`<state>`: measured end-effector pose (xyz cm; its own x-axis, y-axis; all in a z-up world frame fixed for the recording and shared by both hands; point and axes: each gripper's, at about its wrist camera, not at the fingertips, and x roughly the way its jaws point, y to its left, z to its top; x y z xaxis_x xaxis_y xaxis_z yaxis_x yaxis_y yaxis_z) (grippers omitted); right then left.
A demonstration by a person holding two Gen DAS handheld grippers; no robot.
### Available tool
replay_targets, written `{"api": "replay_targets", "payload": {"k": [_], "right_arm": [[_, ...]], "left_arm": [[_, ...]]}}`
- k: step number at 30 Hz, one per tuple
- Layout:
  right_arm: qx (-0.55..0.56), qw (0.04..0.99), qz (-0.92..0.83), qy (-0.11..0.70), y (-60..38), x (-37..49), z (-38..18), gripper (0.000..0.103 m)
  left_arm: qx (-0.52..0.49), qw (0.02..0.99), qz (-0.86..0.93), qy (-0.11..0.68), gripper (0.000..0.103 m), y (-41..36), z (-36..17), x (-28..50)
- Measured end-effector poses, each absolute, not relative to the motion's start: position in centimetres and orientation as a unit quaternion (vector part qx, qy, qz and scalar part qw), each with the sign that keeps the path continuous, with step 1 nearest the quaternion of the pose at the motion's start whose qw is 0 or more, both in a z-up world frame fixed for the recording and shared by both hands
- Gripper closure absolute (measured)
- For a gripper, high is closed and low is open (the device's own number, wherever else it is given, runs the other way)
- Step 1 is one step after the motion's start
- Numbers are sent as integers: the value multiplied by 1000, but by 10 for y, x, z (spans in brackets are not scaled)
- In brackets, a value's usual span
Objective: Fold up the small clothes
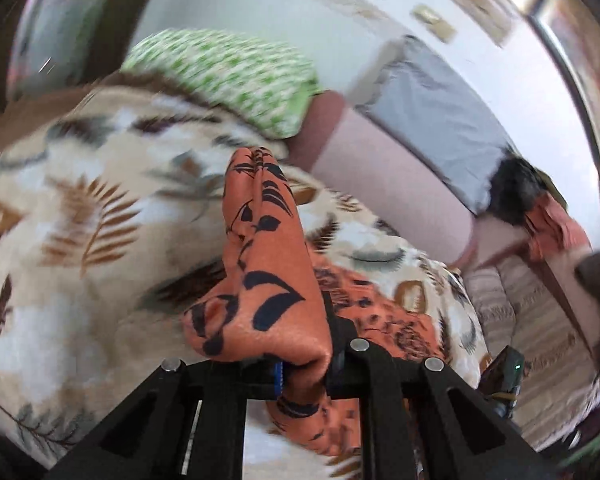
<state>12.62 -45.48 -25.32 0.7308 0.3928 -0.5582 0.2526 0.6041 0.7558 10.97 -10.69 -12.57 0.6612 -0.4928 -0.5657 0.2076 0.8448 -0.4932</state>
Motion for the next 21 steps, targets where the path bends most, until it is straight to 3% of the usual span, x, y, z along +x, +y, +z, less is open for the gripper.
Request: {"api": "replay_targets", "payload": {"k": [8, 14, 16, 17, 18, 20, 21], "right_arm": [[582, 767, 67, 262, -551, 62, -258, 82], [686, 688, 104, 215, -599, 41, -285, 79], [700, 674, 107, 210, -612, 38, -286, 56], [703, 673, 101, 206, -615, 36, -286, 24], [704, 674, 97, 203, -617, 36, -285, 16], [696, 681, 98, 205, -619, 37, -281, 16], [690, 682, 103, 218, -617, 41, -280, 16]], "left_arm": [[-125, 880, -278, 364, 89, -220, -95, 95], [-53, 842, -353, 405, 88, -332, -132, 74], [-28, 812, -366, 454, 86, -360, -163, 75], [-20, 800, -364, 476, 86, -365, -174, 76], [-20, 793, -364, 488, 85, -365, -180, 76], [-30, 788, -377, 486, 83, -354, -180, 73], [-32, 786, -391, 477, 77, -344, -173, 71]]}}
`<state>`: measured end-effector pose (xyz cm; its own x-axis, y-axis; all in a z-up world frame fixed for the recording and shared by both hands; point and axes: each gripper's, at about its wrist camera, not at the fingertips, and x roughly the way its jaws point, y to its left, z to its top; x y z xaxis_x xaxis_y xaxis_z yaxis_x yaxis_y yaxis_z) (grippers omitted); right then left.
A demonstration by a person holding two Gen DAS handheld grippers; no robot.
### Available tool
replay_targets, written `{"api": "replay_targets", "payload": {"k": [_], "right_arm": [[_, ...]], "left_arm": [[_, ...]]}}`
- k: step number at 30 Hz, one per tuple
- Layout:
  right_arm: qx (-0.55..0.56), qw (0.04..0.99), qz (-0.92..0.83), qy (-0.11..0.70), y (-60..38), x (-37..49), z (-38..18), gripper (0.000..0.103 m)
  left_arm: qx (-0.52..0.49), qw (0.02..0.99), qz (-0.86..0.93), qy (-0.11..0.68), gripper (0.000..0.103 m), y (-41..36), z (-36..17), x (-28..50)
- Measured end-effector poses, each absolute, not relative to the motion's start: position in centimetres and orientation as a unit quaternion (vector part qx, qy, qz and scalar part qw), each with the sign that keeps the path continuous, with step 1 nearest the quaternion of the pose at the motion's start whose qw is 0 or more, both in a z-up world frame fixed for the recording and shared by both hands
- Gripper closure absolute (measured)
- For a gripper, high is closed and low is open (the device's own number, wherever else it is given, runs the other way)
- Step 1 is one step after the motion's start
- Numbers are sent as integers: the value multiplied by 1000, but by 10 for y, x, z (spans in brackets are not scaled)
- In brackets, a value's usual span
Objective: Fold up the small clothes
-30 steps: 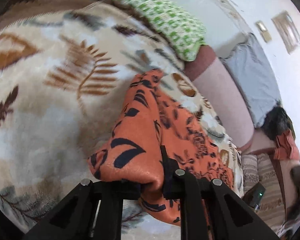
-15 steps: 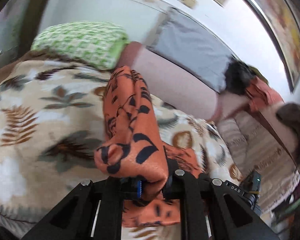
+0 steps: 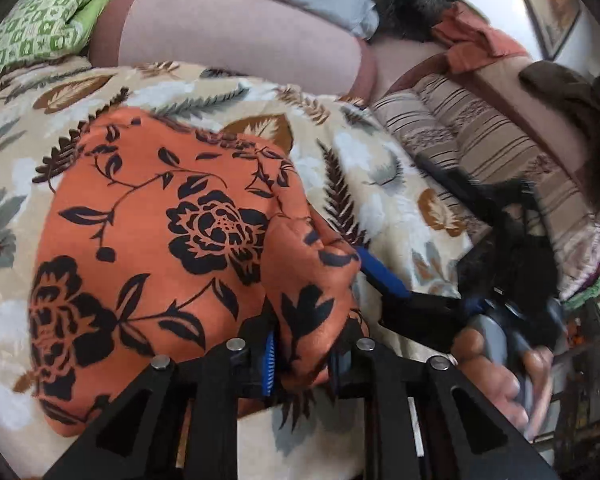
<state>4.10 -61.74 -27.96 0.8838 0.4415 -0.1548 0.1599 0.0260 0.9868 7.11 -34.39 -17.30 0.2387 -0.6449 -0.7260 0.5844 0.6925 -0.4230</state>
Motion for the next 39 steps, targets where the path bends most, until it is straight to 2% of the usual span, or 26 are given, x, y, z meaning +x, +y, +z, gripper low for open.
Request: {"api": "replay_targets", "payload": {"k": [4, 6, 10, 12, 13, 14, 15, 22, 25, 27, 29, 31, 36, 39], "right_arm": [[671, 689, 111, 252, -606, 62, -275, 16], [659, 692, 103, 277, -598, 73, -275, 16], [635, 700, 61, 321, -587, 90, -282, 16], [622, 705, 51, 337, -581, 95, -283, 22], [602, 719, 45, 344, -577, 97, -280, 29], [578, 735, 39, 353, -572, 101, -275, 52], [542, 758, 27, 363, -566, 103, -268, 85], [419, 861, -14, 287, -558, 89, -210, 87], [425, 847, -46, 315, -571, 88, -224, 87], [464, 802, -73, 369, -585, 91, -256, 83], [514, 766, -70, 380, -597, 86, -274, 82], [541, 754, -61, 366, -606, 77, -272, 78], [478, 831, -78, 275, -611, 56, -217, 77], [471, 840, -26, 269, -601, 67, -203, 78]], "left_arm": [[-26, 784, -439, 439, 52, -312, -145, 55], [-12, 794, -442, 416, 45, -296, -136, 49], [-7, 806, -385, 449, 45, -274, -154, 71], [-19, 801, -360, 477, 45, -264, -171, 84], [-21, 802, -353, 482, 45, -261, -177, 88], [-19, 802, -349, 484, 45, -258, -181, 89], [-12, 803, -348, 483, 45, -258, -184, 88], [24, 802, -371, 468, 45, -279, -176, 71], [34, 792, -370, 485, 45, -296, -187, 70], [30, 785, -365, 499, 45, -300, -197, 72], [25, 784, -367, 500, 45, -299, -201, 70], [34, 784, -371, 496, 45, -298, -197, 67], [13, 781, -383, 494, 45, -281, -181, 68], [26, 798, -377, 470, 45, -270, -173, 69]]}}
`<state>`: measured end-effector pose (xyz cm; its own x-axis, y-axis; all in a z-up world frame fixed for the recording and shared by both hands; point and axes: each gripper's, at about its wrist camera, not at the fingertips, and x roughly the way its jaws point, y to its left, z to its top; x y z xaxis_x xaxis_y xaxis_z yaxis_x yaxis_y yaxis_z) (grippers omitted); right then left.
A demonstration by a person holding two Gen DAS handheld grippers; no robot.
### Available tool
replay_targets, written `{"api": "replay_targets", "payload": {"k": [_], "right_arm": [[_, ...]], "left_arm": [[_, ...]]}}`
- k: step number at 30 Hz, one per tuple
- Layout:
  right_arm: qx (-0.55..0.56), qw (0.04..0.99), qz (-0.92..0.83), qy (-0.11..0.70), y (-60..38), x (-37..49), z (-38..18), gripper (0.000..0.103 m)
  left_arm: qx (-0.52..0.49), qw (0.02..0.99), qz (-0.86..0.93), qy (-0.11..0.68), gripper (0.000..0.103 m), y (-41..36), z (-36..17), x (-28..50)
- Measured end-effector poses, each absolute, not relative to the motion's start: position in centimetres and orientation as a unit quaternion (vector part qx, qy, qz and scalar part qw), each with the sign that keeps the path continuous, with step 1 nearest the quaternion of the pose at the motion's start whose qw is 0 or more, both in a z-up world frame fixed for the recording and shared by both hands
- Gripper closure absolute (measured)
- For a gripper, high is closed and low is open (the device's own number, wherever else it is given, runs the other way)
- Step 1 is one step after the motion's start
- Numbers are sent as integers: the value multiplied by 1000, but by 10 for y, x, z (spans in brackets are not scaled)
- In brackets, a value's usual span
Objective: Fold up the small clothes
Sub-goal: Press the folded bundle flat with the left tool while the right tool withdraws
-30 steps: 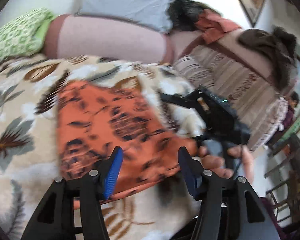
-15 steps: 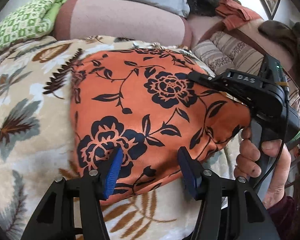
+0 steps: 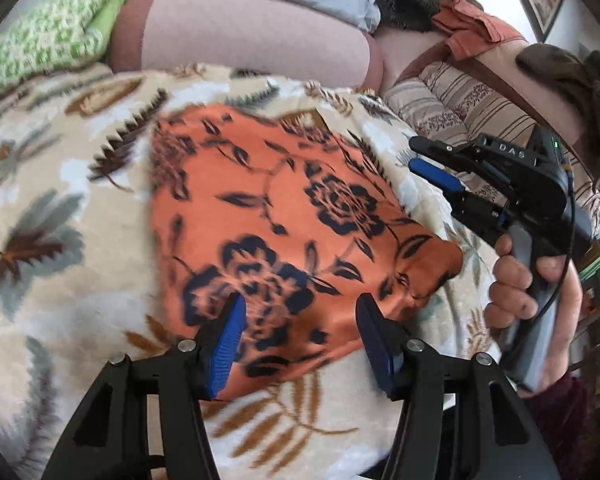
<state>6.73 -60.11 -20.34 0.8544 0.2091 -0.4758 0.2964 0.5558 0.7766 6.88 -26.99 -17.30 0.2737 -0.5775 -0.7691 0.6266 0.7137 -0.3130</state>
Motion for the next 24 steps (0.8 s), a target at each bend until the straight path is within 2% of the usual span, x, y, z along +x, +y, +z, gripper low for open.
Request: {"api": "replay_targets", "payload": {"k": [4, 8, 9, 12, 15, 18, 24], "right_arm": [[435, 855, -1, 282, -583, 97, -191, 78], [463, 836, 3, 293, -578, 132, -203, 78], [471, 829, 2, 302, -578, 141, -208, 78], [466, 814, -32, 346, -576, 175, -228, 78], [446, 799, -96, 393, -584, 192, -258, 79], [475, 785, -78, 390, -593, 189, -274, 79], [480, 797, -61, 361, -586, 145, -245, 79]], "left_arm": [[68, 822, -351, 444, 45, -262, -175, 78], [100, 819, -338, 453, 45, -264, -190, 85], [111, 814, -338, 459, 43, -267, -196, 86], [124, 813, -341, 455, 30, -271, -206, 86], [110, 813, -348, 453, 27, -267, -214, 89], [101, 815, -348, 452, 20, -266, -220, 93], [74, 824, -353, 437, 21, -257, -207, 90]]}}
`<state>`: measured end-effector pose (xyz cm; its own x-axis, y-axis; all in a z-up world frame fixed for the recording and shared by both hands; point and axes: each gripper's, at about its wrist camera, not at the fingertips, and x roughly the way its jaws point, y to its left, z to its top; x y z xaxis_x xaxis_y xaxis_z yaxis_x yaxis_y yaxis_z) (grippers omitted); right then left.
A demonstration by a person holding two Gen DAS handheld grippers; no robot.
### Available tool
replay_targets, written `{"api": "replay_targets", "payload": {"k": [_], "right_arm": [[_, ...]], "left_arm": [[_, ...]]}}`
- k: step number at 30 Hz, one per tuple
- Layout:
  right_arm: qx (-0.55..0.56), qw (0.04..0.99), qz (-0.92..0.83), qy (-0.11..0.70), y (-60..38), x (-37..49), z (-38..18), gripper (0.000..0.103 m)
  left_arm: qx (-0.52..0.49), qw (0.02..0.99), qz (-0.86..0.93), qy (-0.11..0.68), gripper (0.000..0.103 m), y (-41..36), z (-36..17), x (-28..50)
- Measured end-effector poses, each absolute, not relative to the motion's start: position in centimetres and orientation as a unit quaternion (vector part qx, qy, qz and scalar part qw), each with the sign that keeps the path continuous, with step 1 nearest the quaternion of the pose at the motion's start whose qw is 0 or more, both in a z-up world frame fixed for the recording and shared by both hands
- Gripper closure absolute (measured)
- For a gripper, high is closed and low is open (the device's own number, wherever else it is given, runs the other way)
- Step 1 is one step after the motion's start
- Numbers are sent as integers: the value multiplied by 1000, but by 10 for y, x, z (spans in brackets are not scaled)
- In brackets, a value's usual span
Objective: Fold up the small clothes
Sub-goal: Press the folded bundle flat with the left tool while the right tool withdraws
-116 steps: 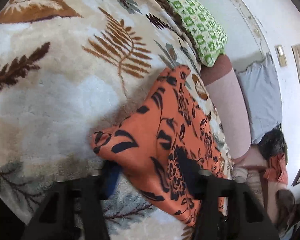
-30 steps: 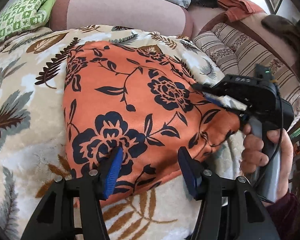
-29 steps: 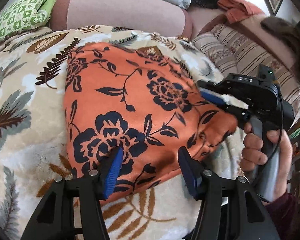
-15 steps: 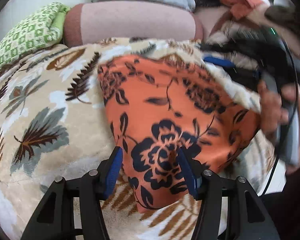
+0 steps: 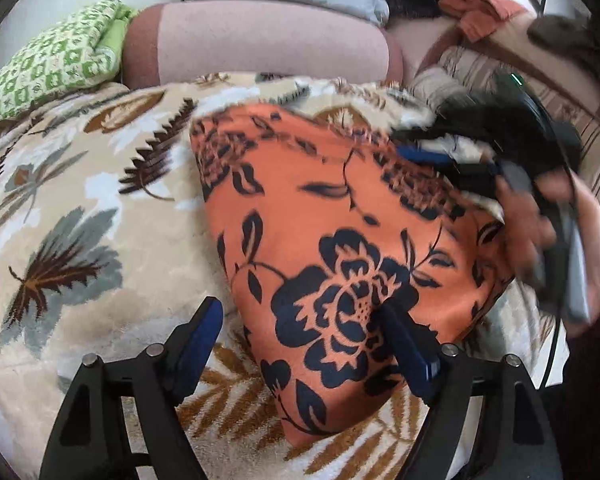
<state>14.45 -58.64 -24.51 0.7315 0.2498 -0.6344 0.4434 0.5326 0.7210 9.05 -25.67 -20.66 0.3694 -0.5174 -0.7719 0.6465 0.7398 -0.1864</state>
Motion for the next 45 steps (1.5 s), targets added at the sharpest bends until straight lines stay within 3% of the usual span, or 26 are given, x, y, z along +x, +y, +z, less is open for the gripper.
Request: {"api": "replay_targets", "payload": {"k": [6, 12, 22, 36, 45], "right_arm": [[463, 818, -47, 338, -558, 80, -210, 78], [494, 803, -49, 329, -554, 31, -217, 78], [505, 766, -38, 396, -567, 39, -261, 79], [518, 757, -40, 396, -569, 46, -277, 80], [496, 790, -62, 355, -559, 31, -247, 77]], "left_arm": [[58, 844, -334, 416, 21, -259, -176, 108], [90, 861, -287, 411, 20, -302, -157, 164], [146, 816, -221, 514, 19, -373, -227, 235], [180, 829, -187, 495, 4, -380, -242, 230], [182, 864, -213, 418, 4, -317, -165, 146]]}}
